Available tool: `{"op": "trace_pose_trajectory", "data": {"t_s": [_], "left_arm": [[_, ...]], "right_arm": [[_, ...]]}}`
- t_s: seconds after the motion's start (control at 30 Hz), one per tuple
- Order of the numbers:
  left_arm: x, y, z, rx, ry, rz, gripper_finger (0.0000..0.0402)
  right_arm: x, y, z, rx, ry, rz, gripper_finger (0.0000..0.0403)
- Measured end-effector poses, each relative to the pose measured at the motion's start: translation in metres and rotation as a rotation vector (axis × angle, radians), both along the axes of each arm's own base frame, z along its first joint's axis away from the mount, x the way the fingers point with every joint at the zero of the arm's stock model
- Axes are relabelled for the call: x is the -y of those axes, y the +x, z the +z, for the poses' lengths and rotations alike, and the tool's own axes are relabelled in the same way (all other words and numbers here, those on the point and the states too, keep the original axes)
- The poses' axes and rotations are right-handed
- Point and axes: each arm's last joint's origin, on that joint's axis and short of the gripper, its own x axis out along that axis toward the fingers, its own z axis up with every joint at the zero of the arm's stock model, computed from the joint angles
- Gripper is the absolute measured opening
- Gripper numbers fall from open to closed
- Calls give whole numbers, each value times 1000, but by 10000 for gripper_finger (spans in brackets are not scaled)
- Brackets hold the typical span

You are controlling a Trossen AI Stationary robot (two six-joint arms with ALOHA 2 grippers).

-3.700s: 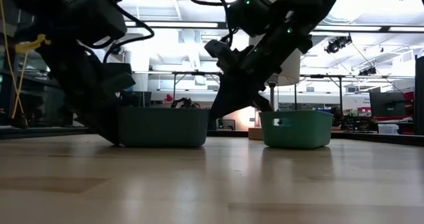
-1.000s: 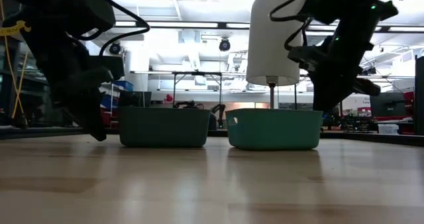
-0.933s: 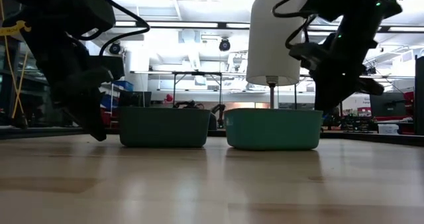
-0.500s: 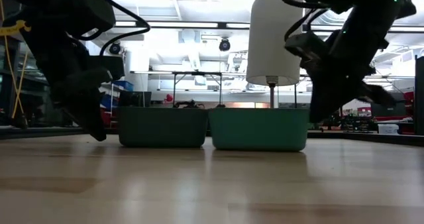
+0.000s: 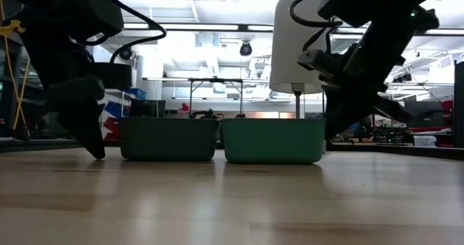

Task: Sort batteries
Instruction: Adjust the bins to the center of the table, then return to Home Position

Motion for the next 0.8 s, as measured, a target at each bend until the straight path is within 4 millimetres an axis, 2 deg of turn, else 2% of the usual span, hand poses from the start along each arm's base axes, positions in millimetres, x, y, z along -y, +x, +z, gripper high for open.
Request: {"op": "trace_pose_trajectory", "data": {"t_s": [0.27,0.43,0.57,0.7,0.8], "left_arm": [[0,-1,0,-18,21,-45,0],[1,-3,6,8,11,-52,0],[7,-12,30,119,-43,-55,0],[9,-35,67,277,-103,-85,0],[-1,-58,96,447,-77,-75,0]], "right_arm": [[20,3,1,-5,-39,-6,0],[24,3,3,-10,-46,17,0],[25,-12,21,-29,-76,68,0],[30,-45,52,-55,-140,84,0],[35,-71,76,-18,-197,93,0]]}}
